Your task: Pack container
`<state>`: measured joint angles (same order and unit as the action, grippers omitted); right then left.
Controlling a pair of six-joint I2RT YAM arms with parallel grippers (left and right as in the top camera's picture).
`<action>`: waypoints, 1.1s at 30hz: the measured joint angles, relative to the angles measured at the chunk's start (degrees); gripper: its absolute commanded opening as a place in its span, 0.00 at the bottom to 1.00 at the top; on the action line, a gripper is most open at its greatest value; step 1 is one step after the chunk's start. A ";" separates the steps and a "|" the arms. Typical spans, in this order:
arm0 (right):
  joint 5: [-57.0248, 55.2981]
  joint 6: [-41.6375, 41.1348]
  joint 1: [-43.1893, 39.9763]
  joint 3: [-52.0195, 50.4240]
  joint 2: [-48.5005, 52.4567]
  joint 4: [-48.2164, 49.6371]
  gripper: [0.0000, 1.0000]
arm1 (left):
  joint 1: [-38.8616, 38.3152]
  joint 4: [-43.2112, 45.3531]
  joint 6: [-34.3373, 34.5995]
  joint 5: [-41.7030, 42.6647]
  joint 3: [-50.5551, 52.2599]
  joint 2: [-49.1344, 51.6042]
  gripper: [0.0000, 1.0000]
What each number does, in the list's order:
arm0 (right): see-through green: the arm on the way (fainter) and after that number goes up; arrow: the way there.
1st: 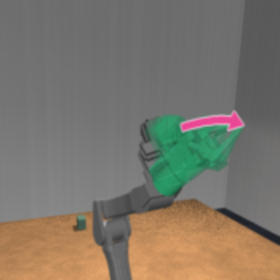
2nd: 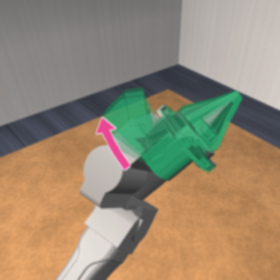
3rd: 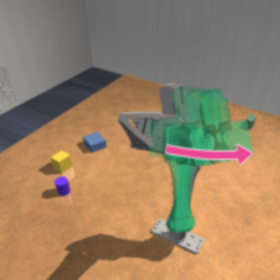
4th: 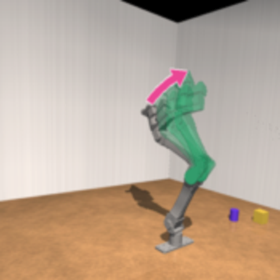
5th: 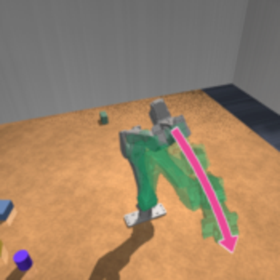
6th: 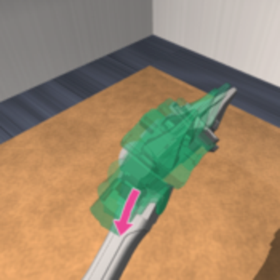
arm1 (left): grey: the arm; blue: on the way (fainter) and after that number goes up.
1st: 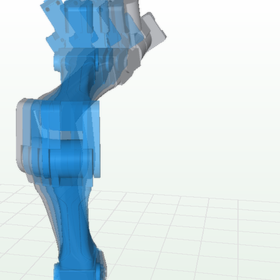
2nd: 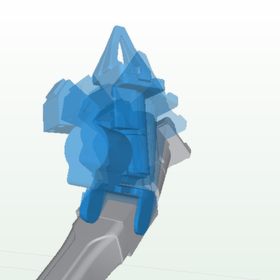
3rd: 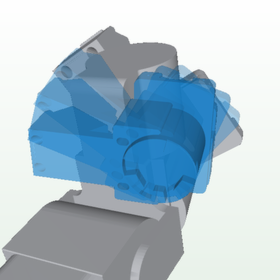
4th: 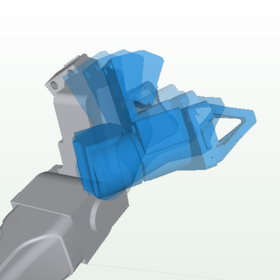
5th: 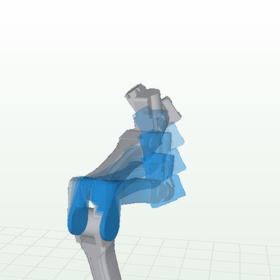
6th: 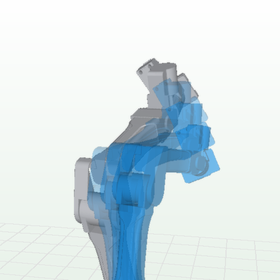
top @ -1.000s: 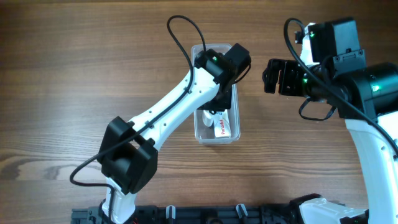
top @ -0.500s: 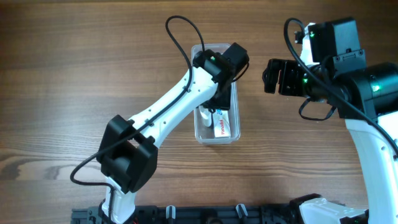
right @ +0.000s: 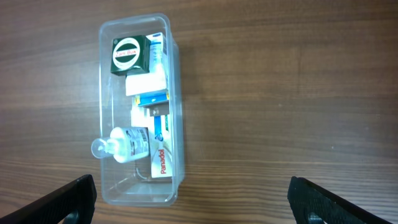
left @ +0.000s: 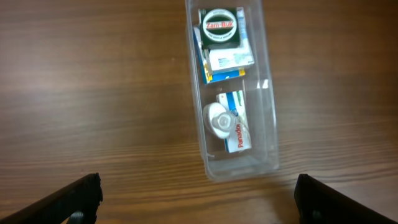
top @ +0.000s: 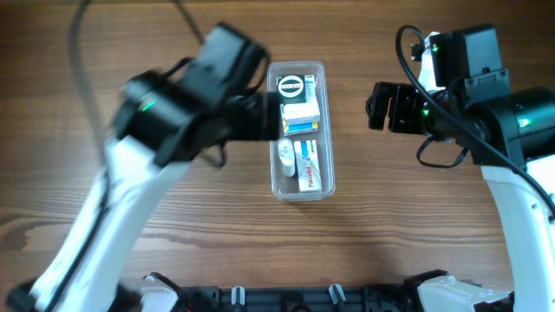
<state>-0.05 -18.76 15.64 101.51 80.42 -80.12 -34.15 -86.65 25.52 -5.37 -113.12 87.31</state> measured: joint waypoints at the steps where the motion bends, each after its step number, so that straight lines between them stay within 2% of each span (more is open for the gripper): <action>1: -0.02 0.00 0.00 0.00 0.00 0.00 1.00 | 0.00 -1.64 -0.04 0.04 0.02 -2.64 1.00; 5: 0.00 0.00 0.00 0.00 0.00 -0.07 1.00 | 0.00 -3.63 0.00 0.09 2.34 -17.25 1.00; 9: -0.02 0.00 0.00 0.00 0.00 0.04 1.00 | 0.00 8.35 0.04 2.49 16.79 -35.65 1.00; 11: -0.02 0.00 0.00 0.00 0.00 0.04 1.00 | 0.00 11.52 1.05 3.56 23.50 -41.05 1.00; 14: 0.00 0.00 0.00 0.00 0.00 0.00 1.00 | 0.00 11.65 3.96 4.63 30.01 -42.62 1.00; 19: 0.00 0.00 0.00 0.00 0.00 0.00 1.00 | 0.00 8.24 4.79 5.68 30.40 -42.42 1.00; 25: 0.00 0.00 0.00 0.00 0.00 0.00 1.00 | 0.13 10.23 -2.82 5.68 36.09 -42.53 1.00; 29: 0.00 0.00 0.00 0.00 0.00 0.02 1.00 | 4.39 22.88 -4.24 5.95 49.40 -45.51 1.00; 32: -0.02 0.00 0.00 0.00 0.00 -0.02 1.00 | 8.92 35.89 -7.61 8.24 62.49 -51.84 1.00; 33: -0.02 0.00 0.00 0.00 0.00 0.02 1.00 | 11.02 43.28 -10.36 10.54 68.35 -55.45 1.00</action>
<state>-0.08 -18.76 15.64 101.51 80.42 -80.09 -23.14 -43.38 15.16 5.17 -44.77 31.86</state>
